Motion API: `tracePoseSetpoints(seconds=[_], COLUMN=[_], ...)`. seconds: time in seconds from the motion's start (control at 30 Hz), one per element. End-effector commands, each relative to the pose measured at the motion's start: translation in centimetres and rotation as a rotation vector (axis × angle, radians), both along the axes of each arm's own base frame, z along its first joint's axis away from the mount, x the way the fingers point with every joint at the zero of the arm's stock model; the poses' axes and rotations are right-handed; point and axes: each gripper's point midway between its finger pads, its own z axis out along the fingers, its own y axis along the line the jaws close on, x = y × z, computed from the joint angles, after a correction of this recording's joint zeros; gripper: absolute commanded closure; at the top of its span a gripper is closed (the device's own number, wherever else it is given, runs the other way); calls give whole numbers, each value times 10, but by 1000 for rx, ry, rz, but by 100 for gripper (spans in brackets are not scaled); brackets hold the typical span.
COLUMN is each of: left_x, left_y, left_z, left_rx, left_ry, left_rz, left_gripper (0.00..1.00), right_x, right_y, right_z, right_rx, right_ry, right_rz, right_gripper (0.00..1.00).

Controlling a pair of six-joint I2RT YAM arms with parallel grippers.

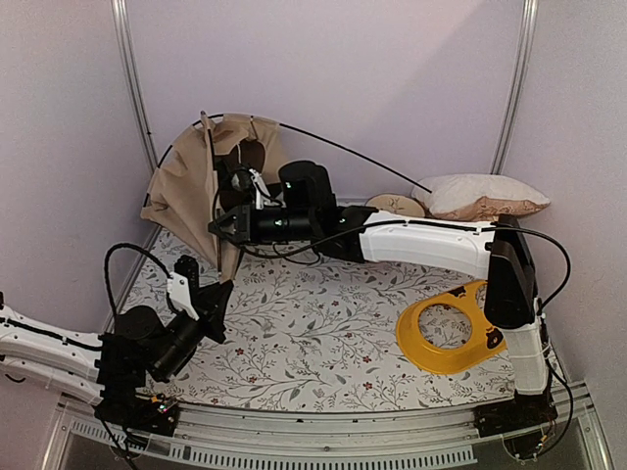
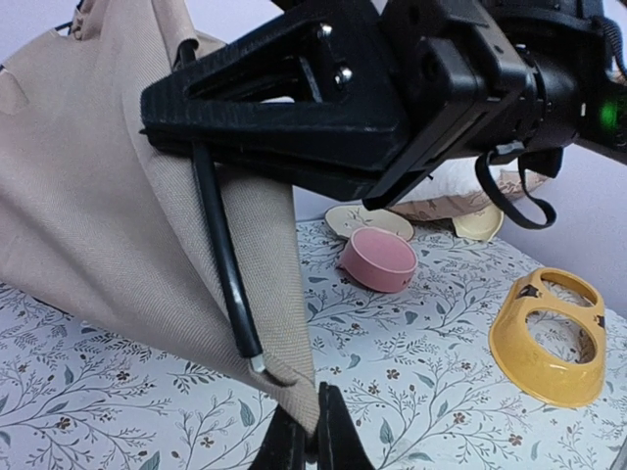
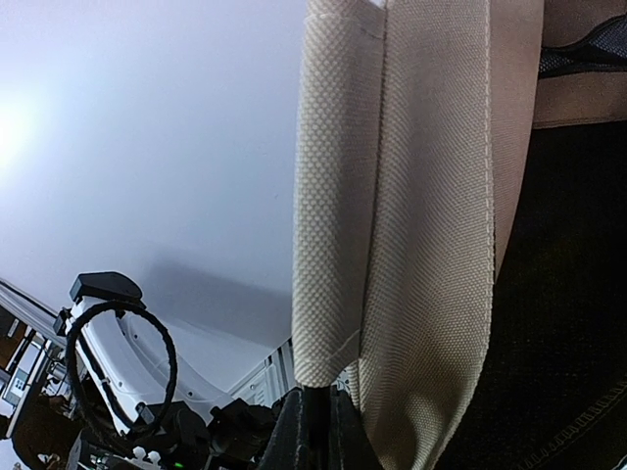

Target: Set up the pet tent

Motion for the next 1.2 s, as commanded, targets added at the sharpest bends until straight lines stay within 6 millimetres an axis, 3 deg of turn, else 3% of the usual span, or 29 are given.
tracePoseSetpoints(seconds=[0.0,0.57,0.93,1.17], left_x=[-19,2,-7,-6], left_y=[-24,-4,-22,-24], left_z=[9,-21,5,11], left_rx=[-42,-17,-22,5], left_ry=[3,119,40,17], left_rz=[-184,-71,-182,-180], left_gripper=[100,100,100,100], right_x=[55,45,47,45], right_y=[-26,-35,-33,-31], right_z=[13,23,10,5], right_rx=[34,37,17,3], right_ry=[-55,-66,-57,-64], right_rz=[-211,-193,-197,-201], right_gripper=[100,100,100,100])
